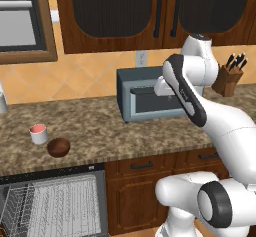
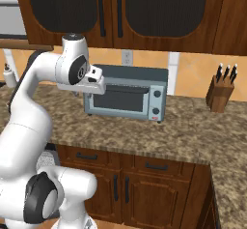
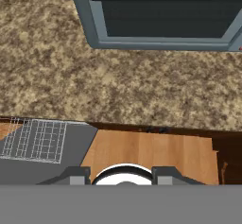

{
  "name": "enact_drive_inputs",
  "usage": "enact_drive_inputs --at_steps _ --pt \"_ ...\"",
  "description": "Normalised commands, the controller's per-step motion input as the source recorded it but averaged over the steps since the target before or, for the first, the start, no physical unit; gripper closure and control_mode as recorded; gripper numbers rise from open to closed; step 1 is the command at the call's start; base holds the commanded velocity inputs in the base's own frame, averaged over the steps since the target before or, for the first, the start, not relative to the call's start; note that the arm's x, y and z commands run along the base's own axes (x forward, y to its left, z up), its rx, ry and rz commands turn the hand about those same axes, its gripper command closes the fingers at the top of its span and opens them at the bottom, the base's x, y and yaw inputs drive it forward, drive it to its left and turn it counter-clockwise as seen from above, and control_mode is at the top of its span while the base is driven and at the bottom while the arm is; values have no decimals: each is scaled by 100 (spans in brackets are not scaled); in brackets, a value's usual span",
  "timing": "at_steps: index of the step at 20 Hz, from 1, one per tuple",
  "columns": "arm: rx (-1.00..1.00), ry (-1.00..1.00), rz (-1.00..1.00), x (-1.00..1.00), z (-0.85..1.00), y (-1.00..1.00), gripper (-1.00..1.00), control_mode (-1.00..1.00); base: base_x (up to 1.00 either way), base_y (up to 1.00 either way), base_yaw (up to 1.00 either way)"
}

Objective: Pick up the cup and bowl from the counter, place them in the dishwasher, and close the dishwasher door.

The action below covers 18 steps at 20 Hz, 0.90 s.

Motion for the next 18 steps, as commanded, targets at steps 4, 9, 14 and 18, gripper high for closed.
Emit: enact_drive_inputs --at_steps 4,9,14,18 --pt "0 0 2 -33 -2 8 -100 -100 0 0 0" --pt "0 7 7 -65 -24 19 -100 -100 0 0 0" --pt "0 13 6 -62 -32 12 -100 -100 0 0 0" --pt "0 8 3 -35 -23 5 -100 100 -10 3 1"
